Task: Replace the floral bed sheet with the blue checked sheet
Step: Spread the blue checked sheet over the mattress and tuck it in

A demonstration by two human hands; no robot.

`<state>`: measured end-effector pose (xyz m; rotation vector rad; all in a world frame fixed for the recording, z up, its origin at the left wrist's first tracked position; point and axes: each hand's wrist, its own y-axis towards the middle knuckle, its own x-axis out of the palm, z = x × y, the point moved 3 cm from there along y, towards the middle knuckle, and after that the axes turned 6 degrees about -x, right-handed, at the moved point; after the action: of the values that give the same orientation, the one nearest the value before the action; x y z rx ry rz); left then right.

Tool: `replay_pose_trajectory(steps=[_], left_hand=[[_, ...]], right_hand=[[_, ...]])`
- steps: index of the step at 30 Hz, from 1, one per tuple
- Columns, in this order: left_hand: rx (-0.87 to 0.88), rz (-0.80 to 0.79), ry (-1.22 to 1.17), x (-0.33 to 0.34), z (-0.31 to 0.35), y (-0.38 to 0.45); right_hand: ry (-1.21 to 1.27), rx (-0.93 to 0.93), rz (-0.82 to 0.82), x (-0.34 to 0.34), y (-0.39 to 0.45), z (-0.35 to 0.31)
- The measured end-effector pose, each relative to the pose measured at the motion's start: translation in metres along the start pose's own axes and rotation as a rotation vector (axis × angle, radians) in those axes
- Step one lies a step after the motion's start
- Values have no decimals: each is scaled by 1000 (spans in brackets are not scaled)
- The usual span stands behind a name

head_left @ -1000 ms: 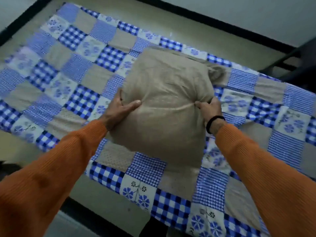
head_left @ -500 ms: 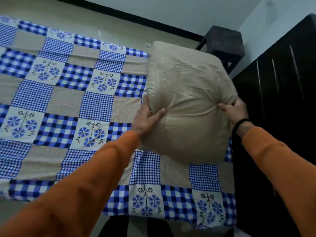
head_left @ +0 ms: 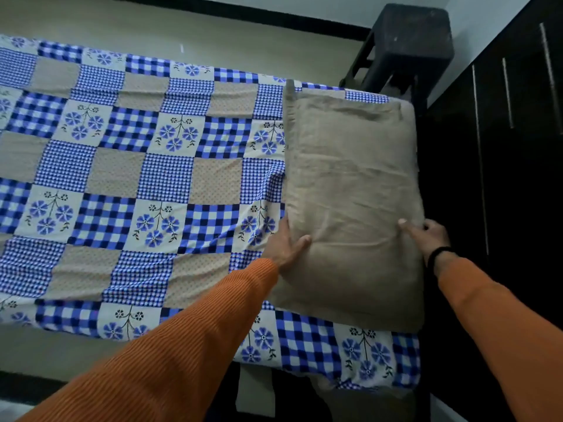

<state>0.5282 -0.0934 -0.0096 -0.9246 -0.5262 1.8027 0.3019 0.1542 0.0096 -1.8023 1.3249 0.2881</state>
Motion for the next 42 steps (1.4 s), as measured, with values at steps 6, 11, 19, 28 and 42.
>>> replay_pose_trajectory(steps=[6, 11, 19, 28, 42], left_hand=[[-129, 50, 25, -21, -15, -49], [-67, 55, -27, -73, -8, -109], [2, 215, -91, -199, -68, -199], [-32, 363, -136, -380, -186, -251], [-144, 529, -199, -617, -347, -319]], right_hand=[[-190, -117, -130, 28, -63, -15], [-197, -303, -313, 69, -137, -69], [-186, -511, -480, 147, -261, -166], [-235, -636, -548, 286, -381, -246], [-201, -595, -787, 550, -550, -339]])
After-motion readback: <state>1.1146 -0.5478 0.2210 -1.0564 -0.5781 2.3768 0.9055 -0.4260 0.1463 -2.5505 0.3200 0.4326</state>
